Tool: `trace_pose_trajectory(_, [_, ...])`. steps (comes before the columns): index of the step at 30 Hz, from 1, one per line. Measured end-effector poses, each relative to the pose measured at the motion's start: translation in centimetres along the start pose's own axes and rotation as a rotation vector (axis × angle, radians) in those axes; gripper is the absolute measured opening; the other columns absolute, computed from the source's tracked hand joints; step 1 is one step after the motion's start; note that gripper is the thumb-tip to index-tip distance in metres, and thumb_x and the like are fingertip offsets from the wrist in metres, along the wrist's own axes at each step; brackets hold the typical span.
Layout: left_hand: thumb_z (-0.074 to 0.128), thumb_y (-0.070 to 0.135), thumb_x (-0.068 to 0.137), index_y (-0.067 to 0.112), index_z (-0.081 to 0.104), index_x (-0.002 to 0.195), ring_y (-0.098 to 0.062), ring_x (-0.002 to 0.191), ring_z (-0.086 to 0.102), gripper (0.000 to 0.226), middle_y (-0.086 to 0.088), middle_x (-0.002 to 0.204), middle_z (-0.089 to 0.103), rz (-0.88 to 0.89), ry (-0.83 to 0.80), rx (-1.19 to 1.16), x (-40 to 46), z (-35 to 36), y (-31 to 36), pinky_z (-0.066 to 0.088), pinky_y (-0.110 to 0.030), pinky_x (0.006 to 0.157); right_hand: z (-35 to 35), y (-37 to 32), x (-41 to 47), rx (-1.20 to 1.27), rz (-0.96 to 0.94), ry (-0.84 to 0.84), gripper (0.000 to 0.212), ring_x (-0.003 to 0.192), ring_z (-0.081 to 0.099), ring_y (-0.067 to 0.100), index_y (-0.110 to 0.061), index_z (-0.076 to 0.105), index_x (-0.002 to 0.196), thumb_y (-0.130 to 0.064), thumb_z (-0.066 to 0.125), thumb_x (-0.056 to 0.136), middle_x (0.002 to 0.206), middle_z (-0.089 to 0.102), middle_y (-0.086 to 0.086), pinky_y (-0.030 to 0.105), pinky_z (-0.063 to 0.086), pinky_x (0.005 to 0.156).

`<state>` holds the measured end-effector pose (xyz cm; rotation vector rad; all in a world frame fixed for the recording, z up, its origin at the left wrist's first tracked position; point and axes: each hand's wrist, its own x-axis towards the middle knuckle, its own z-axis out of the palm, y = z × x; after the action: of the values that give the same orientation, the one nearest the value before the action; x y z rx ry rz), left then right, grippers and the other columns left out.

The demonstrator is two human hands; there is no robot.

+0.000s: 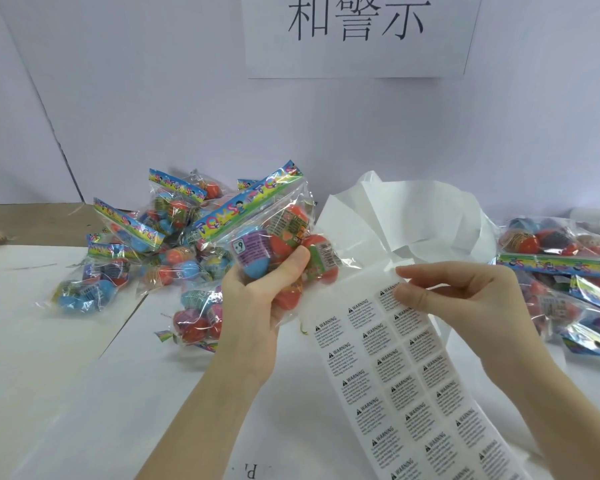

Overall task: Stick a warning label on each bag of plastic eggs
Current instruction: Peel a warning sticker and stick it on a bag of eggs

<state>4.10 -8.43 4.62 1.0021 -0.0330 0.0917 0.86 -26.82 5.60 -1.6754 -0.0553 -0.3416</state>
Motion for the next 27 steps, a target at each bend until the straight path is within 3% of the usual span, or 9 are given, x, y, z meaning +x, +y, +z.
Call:
trace_pose_trajectory(3, [0.075, 0.018, 0.044, 0.011, 0.074, 0.069, -0.014, 0.065, 0.070, 0.026, -0.003, 0.074, 0.073, 0.000, -0.002, -0.019, 0.0, 0.0, 0.0, 0.056, -0.022, 0.059, -0.1, -0.1, 0.0, 0.077, 0.024, -0.006, 0.023, 0.060, 0.069, 0.010, -0.033, 0.076, 0.062, -0.022, 0.077, 0.042, 0.063, 0.072, 0.002, 0.011, 0.051, 0.060])
trace_pose_trajectory(7, [0.074, 0.015, 0.048, 0.015, 0.075, 0.063, -0.012, 0.063, 0.069, 0.016, -0.001, 0.071, 0.072, 0.008, 0.007, -0.025, 0.0, 0.2, -0.1, 0.054, -0.019, 0.055, 0.2, 0.0, -0.2, 0.037, -0.024, 0.055, 0.021, 0.058, 0.070, 0.011, -0.036, 0.075, 0.063, -0.023, 0.079, 0.046, 0.060, 0.071, 0.000, 0.012, 0.051, 0.057])
trace_pose_trajectory(13, [0.074, 0.016, 0.047, 0.016, 0.075, 0.064, -0.012, 0.066, 0.069, 0.017, 0.001, 0.072, 0.072, 0.015, 0.037, -0.034, 0.1, 0.1, -0.4, 0.055, -0.019, 0.058, 0.7, 1.0, -0.4, -0.329, -0.325, 0.150, 0.032, 0.056, 0.065, 0.002, -0.039, 0.071, 0.067, -0.010, 0.083, 0.061, 0.065, 0.069, -0.020, 0.006, 0.048, 0.062])
trace_pose_trajectory(15, [0.074, 0.015, 0.050, 0.013, 0.074, 0.070, -0.013, 0.067, 0.069, 0.020, 0.000, 0.074, 0.073, 0.015, 0.049, -0.033, 0.1, 0.1, -0.4, 0.054, -0.018, 0.057, 0.7, 1.3, -0.4, -0.448, -0.448, 0.140, 0.027, 0.059, 0.062, 0.005, -0.032, 0.072, 0.071, -0.009, 0.082, 0.063, 0.062, 0.068, -0.016, 0.006, 0.045, 0.060])
trace_pose_trajectory(18, [0.074, 0.016, 0.052, 0.009, 0.070, 0.085, -0.014, 0.070, 0.070, 0.034, -0.001, 0.078, 0.074, 0.002, 0.069, -0.041, 0.0, 0.1, -0.5, 0.055, -0.020, 0.060, 0.9, 2.0, -0.4, -0.649, -0.576, 0.122, 0.007, 0.061, 0.052, 0.011, -0.016, 0.075, 0.071, -0.012, 0.081, 0.068, 0.064, 0.062, -0.011, 0.018, 0.042, 0.053])
trace_pose_trajectory(23, [0.074, 0.017, 0.052, 0.002, 0.068, 0.105, -0.015, 0.074, 0.071, 0.055, -0.006, 0.088, 0.074, -0.029, 0.168, -0.077, 0.1, 0.3, -0.4, 0.058, -0.024, 0.063, 1.6, 2.4, -0.6, -0.819, -0.536, 0.035, 0.014, 0.060, 0.050, 0.010, -0.013, 0.065, 0.071, -0.008, 0.078, 0.074, 0.071, 0.056, -0.010, 0.031, 0.043, 0.049])
trace_pose_trajectory(25, [0.076, 0.010, 0.058, 0.002, 0.067, 0.105, -0.017, 0.077, 0.071, 0.049, -0.006, 0.090, 0.074, -0.018, 0.242, -0.093, 0.3, 0.2, -0.6, 0.056, -0.022, 0.059, 1.9, 2.4, -0.7, -0.815, -0.524, 0.003, 0.016, 0.062, 0.053, 0.015, -0.013, 0.060, 0.073, -0.006, 0.074, 0.078, 0.074, 0.054, -0.010, 0.035, 0.045, 0.050])
trace_pose_trajectory(27, [0.076, 0.003, 0.067, 0.004, 0.066, 0.105, -0.021, 0.084, 0.070, 0.039, -0.005, 0.092, 0.074, -0.015, 0.311, -0.076, 0.7, -0.1, -0.9, 0.057, -0.023, 0.063, 2.0, 2.4, -0.7, -0.737, -0.508, -0.017, 0.020, 0.066, 0.051, 0.009, -0.018, 0.054, 0.075, -0.006, 0.068, 0.082, 0.077, 0.050, -0.014, 0.032, 0.043, 0.056])
